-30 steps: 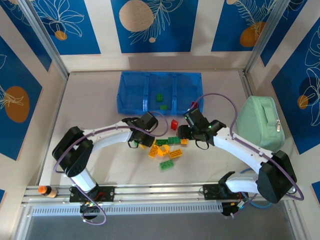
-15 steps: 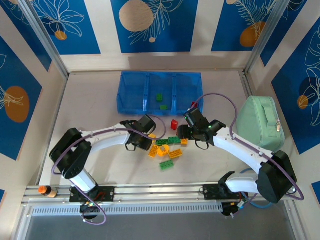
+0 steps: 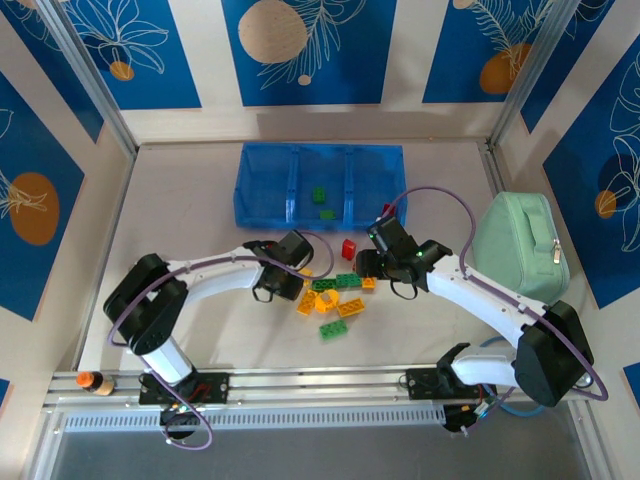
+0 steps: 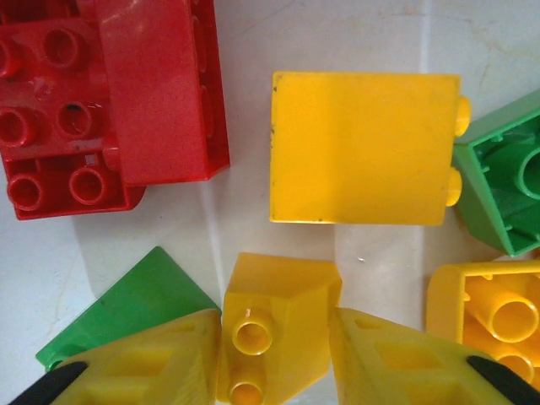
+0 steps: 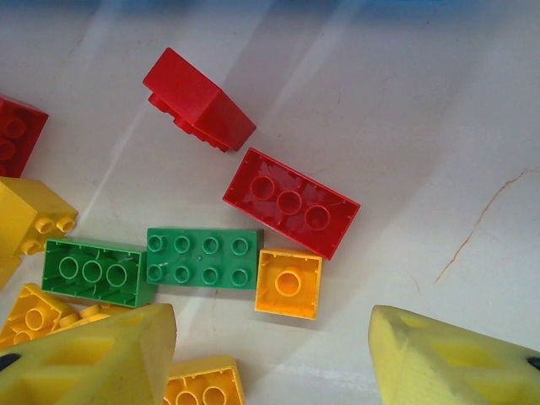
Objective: Sort the legos into containers by color
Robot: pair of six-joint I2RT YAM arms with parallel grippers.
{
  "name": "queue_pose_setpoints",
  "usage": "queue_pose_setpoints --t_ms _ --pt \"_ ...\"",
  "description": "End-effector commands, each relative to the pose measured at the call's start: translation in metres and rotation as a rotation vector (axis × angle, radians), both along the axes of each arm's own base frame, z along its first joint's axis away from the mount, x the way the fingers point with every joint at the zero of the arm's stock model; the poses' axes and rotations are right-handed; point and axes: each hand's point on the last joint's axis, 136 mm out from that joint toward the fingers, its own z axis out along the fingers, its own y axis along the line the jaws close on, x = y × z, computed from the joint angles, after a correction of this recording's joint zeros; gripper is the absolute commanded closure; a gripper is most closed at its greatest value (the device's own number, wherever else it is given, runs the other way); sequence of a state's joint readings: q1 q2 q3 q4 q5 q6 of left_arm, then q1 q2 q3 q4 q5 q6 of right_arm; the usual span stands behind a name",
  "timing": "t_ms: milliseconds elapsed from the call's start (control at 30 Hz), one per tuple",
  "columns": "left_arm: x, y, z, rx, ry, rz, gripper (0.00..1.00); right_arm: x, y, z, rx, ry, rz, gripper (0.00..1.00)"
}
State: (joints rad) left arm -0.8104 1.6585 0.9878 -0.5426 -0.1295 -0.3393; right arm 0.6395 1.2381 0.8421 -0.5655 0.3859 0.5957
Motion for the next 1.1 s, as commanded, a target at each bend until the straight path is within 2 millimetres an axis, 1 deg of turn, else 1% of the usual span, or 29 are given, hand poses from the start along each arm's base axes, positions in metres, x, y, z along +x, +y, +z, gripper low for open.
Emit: queue_pose_setpoints --t_ms 0,67,133,233,367,433,533,600,700,867,1067 --pt "-0.006 0.002 -0.005 0.036 0.039 -0.011 0.65 -0.001 -0.003 0.002 0.004 -0.018 -0.02 0.38" --pt "-0.005 0.002 -0.003 0.036 0.035 -0.011 0.69 -0.001 -0.004 0.001 0.002 -0.019 -0.021 0.38" --pt "-0.004 0.0 0.004 0.021 0.024 -0.015 0.73 -0.001 -0.005 0.001 0.0 -0.02 -0.024 0.38" --pt "-0.001 -0.004 0.016 -0.007 0.005 -0.018 0.75 -0.001 -0.007 0.001 -0.005 -0.022 -0.028 0.4" --pt "0.002 -0.011 0.022 -0.039 0.008 -0.029 0.78 -0.001 -0.009 0.001 -0.003 -0.024 -0.033 0.4" --pt "0.003 -0.011 0.022 -0.035 0.012 -0.031 0.8 -0.002 -0.01 0.001 -0.007 -0.024 -0.038 0.4" --pt "0.006 -0.01 0.028 -0.04 0.0 -0.031 0.81 -0.003 -0.013 0.003 -0.01 -0.03 -0.043 0.4" --pt "0.011 -0.006 0.032 -0.045 -0.013 -0.023 0.81 -0.004 -0.016 0.003 -0.009 -0.033 -0.048 0.4" --pt "0.021 0.004 0.039 -0.06 -0.019 0.006 0.81 -0.004 -0.018 0.003 -0.003 -0.036 -0.057 0.4" --pt "0.045 0.016 0.068 -0.142 -0.07 0.074 0.81 -0.004 -0.019 0.005 0.006 -0.04 -0.064 0.4" --pt "0.095 0.039 0.096 -0.299 -0.122 0.234 0.82 -0.001 -0.015 0.005 0.016 -0.038 -0.057 0.41"
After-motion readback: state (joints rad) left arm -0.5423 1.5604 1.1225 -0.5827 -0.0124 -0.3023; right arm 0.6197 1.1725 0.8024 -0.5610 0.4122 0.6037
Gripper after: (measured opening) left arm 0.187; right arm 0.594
